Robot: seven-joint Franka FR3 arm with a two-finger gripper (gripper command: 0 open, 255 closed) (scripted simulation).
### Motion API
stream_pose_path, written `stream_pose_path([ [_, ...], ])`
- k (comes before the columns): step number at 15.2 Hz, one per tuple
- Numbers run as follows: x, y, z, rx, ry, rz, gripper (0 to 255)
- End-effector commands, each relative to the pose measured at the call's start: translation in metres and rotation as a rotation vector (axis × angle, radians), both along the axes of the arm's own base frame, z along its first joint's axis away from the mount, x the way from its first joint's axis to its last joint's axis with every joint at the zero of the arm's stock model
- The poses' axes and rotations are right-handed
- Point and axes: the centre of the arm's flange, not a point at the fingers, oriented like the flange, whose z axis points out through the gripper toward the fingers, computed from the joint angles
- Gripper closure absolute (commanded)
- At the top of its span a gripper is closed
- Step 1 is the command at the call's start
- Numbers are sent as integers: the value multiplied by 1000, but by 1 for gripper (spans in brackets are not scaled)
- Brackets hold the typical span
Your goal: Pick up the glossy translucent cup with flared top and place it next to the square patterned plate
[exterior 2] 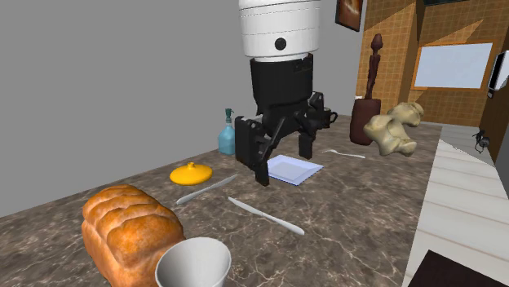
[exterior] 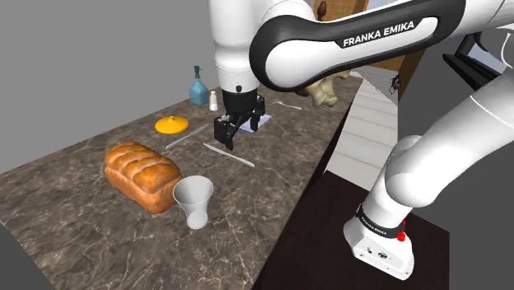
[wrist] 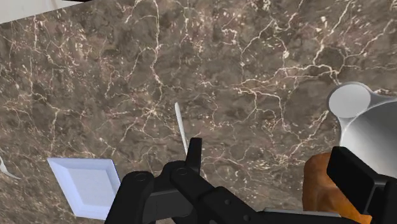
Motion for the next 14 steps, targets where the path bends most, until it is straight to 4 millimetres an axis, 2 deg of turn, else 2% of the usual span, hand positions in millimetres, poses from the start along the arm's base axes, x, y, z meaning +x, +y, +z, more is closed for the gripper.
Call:
stream_pose_path([
  [1, 6, 24, -12, -7, 6, -6, 0],
  [14, 45, 180, -96, -65, 48, -37, 0],
])
